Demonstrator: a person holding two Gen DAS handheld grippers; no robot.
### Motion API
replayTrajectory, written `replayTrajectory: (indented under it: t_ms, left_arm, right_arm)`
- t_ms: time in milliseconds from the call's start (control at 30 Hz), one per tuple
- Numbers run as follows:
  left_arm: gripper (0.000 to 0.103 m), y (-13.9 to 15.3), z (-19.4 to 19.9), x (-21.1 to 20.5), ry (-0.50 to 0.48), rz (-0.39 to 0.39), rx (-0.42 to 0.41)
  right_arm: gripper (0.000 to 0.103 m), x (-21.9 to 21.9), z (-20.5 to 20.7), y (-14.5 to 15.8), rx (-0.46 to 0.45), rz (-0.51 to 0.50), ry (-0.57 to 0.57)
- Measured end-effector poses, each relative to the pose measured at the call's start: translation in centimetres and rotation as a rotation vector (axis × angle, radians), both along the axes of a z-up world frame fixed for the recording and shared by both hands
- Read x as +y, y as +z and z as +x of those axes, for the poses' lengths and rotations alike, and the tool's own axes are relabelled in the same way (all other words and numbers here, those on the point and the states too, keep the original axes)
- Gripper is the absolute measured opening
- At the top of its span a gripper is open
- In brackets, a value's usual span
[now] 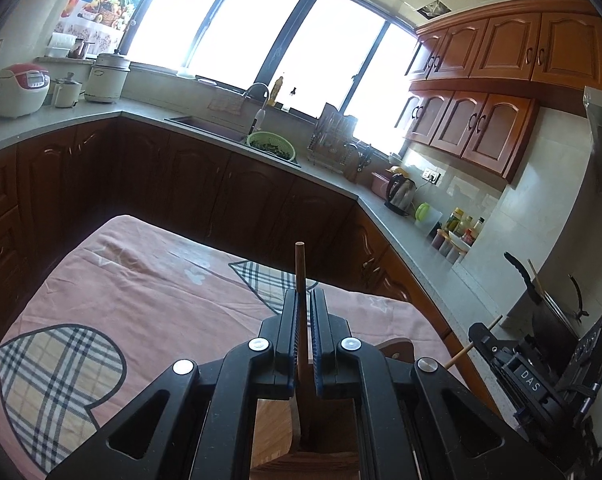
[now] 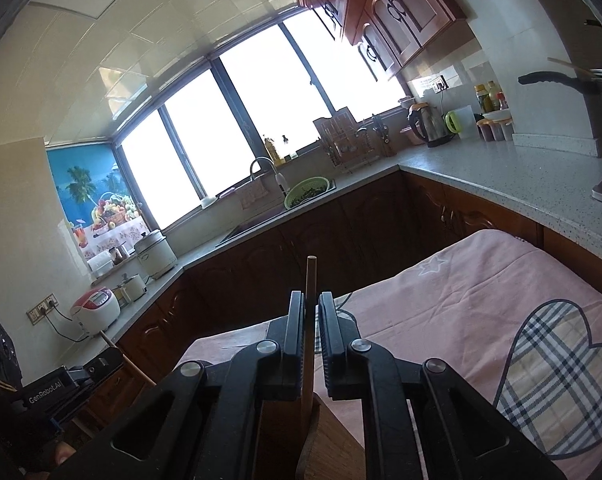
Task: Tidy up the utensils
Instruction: 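Lower both chopsticks into the wooden holder and open both tools, then withdraw both tools from the holder and move them back over the utensils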
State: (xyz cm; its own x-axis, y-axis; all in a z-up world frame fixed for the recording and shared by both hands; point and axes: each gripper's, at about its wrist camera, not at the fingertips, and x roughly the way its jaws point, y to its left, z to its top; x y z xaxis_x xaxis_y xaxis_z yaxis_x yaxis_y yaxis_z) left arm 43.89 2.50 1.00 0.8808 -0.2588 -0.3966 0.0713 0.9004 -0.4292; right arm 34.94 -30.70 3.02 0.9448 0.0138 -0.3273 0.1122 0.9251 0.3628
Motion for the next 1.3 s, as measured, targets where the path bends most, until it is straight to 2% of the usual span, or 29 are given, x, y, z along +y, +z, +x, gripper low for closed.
replayTrajectory:
  t_ms: [67,100,133,167,200,233,267,333,400,467,500,533,933,1300]
  left_arm:
    - [0.011,0.3,0.1,0.2,0.002,0.005,0.006]
    - [0.023,0.5,0.1,0.4,0.000,0.001,0.006]
    - [0.029,0.8,-0.1,0.6,0.011,-0.001,0.003]
    - [0.042,1.0,-0.4,0.7,0.021,-0.002,-0.003]
    - [0.046,1.2,-0.7,0.9,0.028,-0.004,-0.013]
    - [0.047,1.3,-0.9,0.9,0.036,0.000,-0.015]
    - [0.051,1.3,-1.2,1.0,0.039,0.002,-0.011]
    - [0.058,1.2,-1.8,1.2,0.036,-0.006,-0.001]
    - [0.070,1.1,-3.0,1.4,0.040,-0.008,0.009]
    - [0.075,1.2,-4.4,1.7,0.043,0.000,0.011]
    - [0.082,1.3,-5.2,1.8,0.047,0.009,0.016]
    - [0.084,1.4,-6.1,1.8,0.055,0.020,0.024]
    - [0.085,3.2,-15.8,1.8,-0.016,0.119,0.100]
    - [0.085,2.8,-20.9,0.9,-0.079,0.130,0.213]
  right_arm:
    - [0.010,0.1,0.1,0.1,0.013,-0.008,0.004]
    - [0.010,0.2,0.1,0.1,0.017,-0.007,0.009]
    - [0.011,0.2,0.0,0.2,0.024,-0.006,0.011]
    - [0.014,0.3,-0.1,0.1,0.030,-0.005,0.011]
    - [0.018,0.3,-0.2,0.1,0.034,-0.002,0.008]
    - [0.033,0.2,-0.4,0.2,0.038,0.001,0.005]
    - [0.054,0.1,-0.7,0.3,0.040,0.007,0.003]
    - [0.066,-0.2,-1.4,0.4,0.035,0.023,0.001]
    - [0.072,-0.6,-2.4,0.7,0.035,0.042,0.005]
    - [0.085,-0.9,-3.7,1.1,0.037,0.063,0.012]
    - [0.087,-1.0,-4.5,1.2,0.034,0.070,0.018]
    - [0.090,-1.1,-5.3,1.4,0.031,0.070,0.023]
    - [0.091,0.7,-15.4,2.6,0.084,-0.059,0.096]
    - [0.091,0.4,-21.8,0.4,0.174,-0.098,0.069]
